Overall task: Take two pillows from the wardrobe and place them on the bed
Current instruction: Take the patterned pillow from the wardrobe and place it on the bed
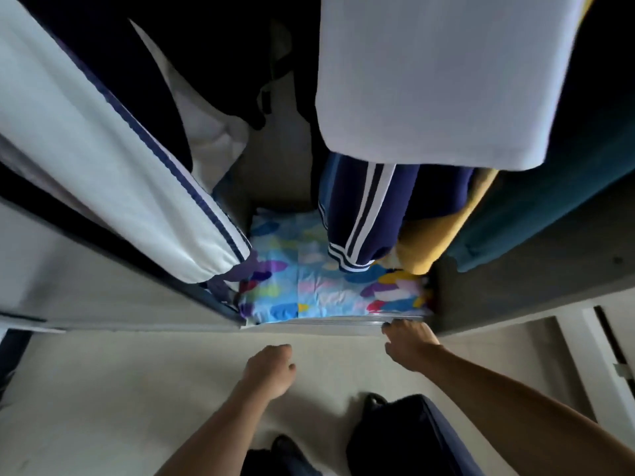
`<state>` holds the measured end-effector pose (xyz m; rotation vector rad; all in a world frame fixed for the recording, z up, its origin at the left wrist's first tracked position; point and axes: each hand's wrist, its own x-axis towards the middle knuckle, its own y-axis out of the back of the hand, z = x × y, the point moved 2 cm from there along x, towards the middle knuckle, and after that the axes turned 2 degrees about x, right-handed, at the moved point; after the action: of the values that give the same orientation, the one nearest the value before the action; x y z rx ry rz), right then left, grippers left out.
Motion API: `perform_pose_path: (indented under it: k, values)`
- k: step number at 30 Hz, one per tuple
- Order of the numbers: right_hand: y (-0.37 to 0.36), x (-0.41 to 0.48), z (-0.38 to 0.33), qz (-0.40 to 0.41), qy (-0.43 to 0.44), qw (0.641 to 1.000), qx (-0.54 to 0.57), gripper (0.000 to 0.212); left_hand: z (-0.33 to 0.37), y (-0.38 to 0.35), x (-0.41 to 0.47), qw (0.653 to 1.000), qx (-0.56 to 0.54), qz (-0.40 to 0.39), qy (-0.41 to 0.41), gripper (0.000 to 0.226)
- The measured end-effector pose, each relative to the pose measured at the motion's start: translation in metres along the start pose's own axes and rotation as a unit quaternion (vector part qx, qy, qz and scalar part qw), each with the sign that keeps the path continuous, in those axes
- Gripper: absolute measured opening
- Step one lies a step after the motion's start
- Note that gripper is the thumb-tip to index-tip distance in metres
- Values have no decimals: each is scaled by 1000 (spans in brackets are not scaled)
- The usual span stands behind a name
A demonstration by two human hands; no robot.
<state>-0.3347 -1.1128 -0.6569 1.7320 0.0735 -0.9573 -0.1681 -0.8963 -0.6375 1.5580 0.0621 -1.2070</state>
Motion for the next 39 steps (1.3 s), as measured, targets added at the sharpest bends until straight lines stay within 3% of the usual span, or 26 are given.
perform_pose_path:
  k: [9, 13, 17, 20, 23, 29, 33, 39]
  values:
    - [-143, 222, 24, 68, -76, 994, -25, 49, -35, -112, 257, 991, 71, 102, -54, 44]
    - [-190, 305, 44, 131, -93, 986, -44, 66, -43, -147, 353, 976, 95, 181, -78, 71]
    - [-223, 367, 56, 136, -137, 979, -69, 89, -51, -173, 427, 971, 125, 197, -55, 100]
    - [-233, 389, 54, 199, -172, 963, -57, 85, -50, -191, 453, 961, 140, 237, -32, 96]
    - [-227, 397, 60, 258, -142, 955, -41, 68, -46, -192, 460, 947, 140, 290, -21, 72]
    - [-184, 373, 55, 239, -129, 962, 37, 51, -36, -144, 425, 949, 70, 307, -27, 44]
    - [-145, 322, 46, 230, -133, 961, 74, 57, -30, -101, 362, 949, 65, 308, -24, 39]
    - [-61, 216, 25, 222, -153, 958, 101, 42, -20, -31, 225, 927, 150, 342, -12, 22]
